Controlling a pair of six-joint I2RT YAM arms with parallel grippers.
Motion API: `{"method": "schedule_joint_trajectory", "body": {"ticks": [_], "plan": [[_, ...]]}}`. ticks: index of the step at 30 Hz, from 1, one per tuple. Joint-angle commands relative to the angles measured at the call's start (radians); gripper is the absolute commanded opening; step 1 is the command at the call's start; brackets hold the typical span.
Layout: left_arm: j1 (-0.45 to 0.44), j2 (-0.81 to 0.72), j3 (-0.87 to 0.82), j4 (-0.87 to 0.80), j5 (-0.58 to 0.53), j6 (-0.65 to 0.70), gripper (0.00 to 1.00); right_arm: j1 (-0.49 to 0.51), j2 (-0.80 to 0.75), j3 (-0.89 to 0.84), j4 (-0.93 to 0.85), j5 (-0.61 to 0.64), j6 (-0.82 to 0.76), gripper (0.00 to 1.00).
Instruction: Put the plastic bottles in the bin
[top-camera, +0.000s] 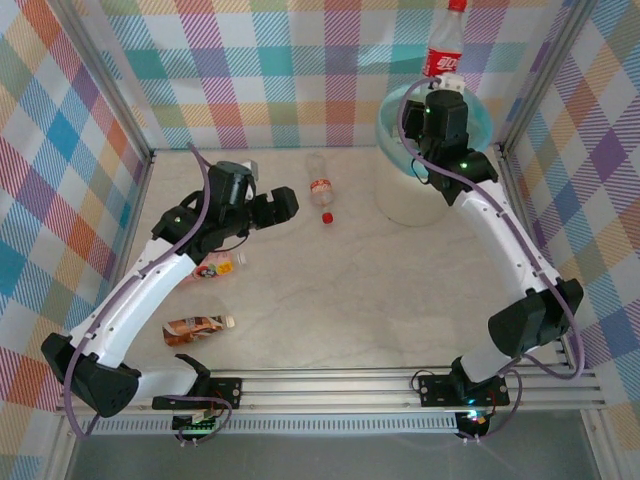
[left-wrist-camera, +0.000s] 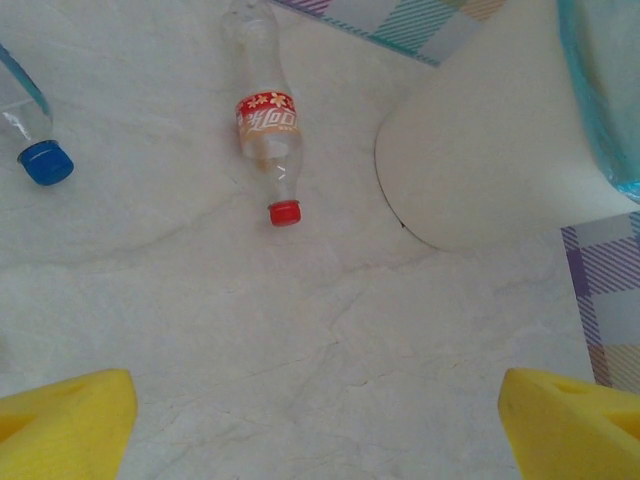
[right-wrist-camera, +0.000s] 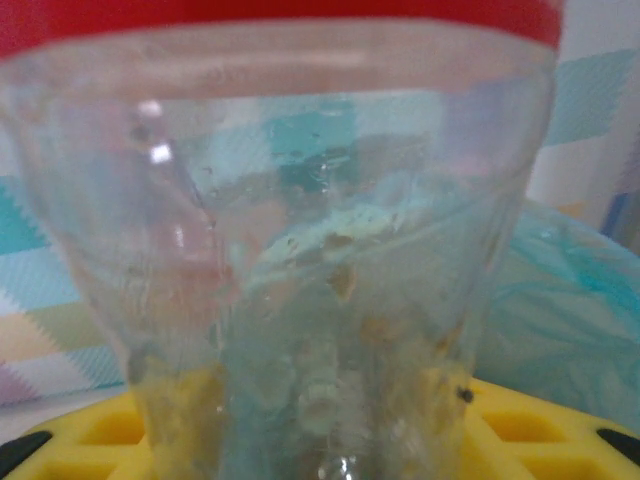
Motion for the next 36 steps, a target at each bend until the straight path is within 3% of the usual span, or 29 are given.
{"method": "schedule_joint_trajectory", "body": {"ticks": [1,8,22,30,36], "plan": [[0.009,0.008,0.037,0.018,0.026,0.028,0.93,-0.009,0.014,-0.055,0.219,0.096,-0.028,0.53],[0.009,0.017,0.023,0.029,0.043,0.019,0.93,-0.011,0.063,-0.062,0.234,0.103,-0.049,0.78],[0.009,0.007,0.001,0.031,0.041,0.016,0.93,-0.011,0.039,-0.102,0.225,0.075,-0.011,0.81],[0.009,0.008,0.002,0.037,0.051,0.013,0.93,-0.012,0.224,0.217,-0.264,0.019,0.168,0.76],[0.009,-0.01,0.028,-0.001,0.065,0.026,0.93,-0.015,0.275,0.308,-0.412,-0.076,0.262,0.75]]}}
